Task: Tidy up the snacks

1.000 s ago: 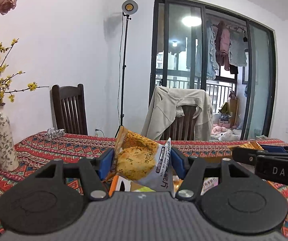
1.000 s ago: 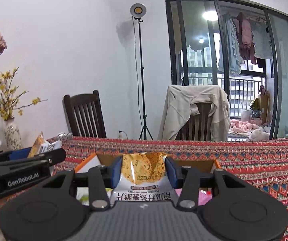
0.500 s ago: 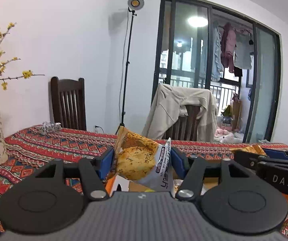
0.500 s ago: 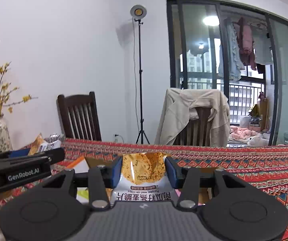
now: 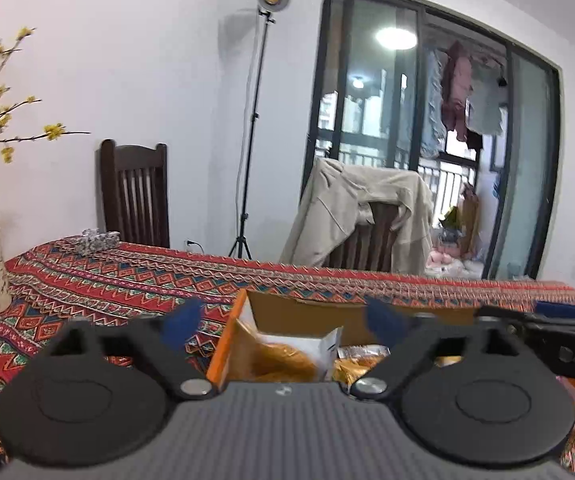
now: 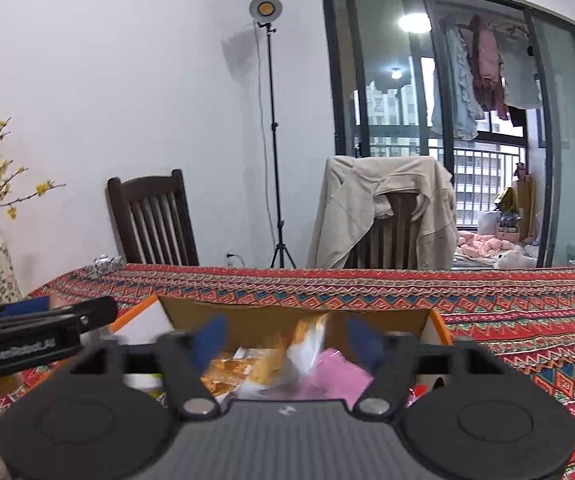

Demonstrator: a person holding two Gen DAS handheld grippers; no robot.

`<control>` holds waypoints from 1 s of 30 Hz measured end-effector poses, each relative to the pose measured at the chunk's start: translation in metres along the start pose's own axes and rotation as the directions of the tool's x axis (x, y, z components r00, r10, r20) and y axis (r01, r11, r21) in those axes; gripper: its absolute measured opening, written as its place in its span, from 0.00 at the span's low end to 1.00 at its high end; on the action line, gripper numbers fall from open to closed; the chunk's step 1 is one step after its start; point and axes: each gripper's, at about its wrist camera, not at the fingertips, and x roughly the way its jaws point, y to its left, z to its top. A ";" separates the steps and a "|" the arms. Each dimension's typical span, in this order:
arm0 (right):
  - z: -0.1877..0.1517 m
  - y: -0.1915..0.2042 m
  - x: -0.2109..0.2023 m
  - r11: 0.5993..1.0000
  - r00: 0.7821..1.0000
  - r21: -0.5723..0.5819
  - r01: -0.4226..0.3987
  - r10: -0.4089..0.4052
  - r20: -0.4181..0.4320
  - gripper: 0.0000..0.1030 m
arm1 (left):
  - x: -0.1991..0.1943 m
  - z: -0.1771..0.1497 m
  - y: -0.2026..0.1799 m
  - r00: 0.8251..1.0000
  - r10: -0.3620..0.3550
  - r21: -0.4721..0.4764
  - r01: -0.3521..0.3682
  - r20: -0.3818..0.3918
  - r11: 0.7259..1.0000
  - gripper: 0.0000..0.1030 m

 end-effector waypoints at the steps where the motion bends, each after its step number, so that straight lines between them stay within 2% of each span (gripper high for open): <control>1: 0.000 -0.002 -0.002 1.000 1.000 0.005 0.006 -0.006 0.006 0.93 | -0.003 0.000 0.000 1.000 0.005 -0.014 -0.005 0.013 1.000 1.00; 3: 0.000 -0.005 -0.002 1.000 1.000 0.010 0.011 -0.011 0.000 1.00 | -0.003 -0.001 0.003 1.000 0.004 -0.028 -0.004 0.008 1.000 1.00; 7: -0.003 -0.010 0.000 0.999 0.999 0.023 0.029 -0.028 -0.024 1.00 | -0.001 -0.002 0.004 1.000 0.028 -0.030 -0.028 -0.003 0.999 1.00; 19: -0.004 -0.015 -0.001 0.998 0.999 0.049 0.036 -0.034 -0.035 1.00 | 0.001 -0.002 -0.002 0.999 0.028 -0.006 -0.028 -0.026 1.000 1.00; 30: 0.013 -0.010 -0.028 0.997 0.999 0.052 0.052 -0.052 -0.005 1.00 | -0.028 0.019 -0.003 1.000 -0.002 -0.051 0.003 0.006 0.999 1.00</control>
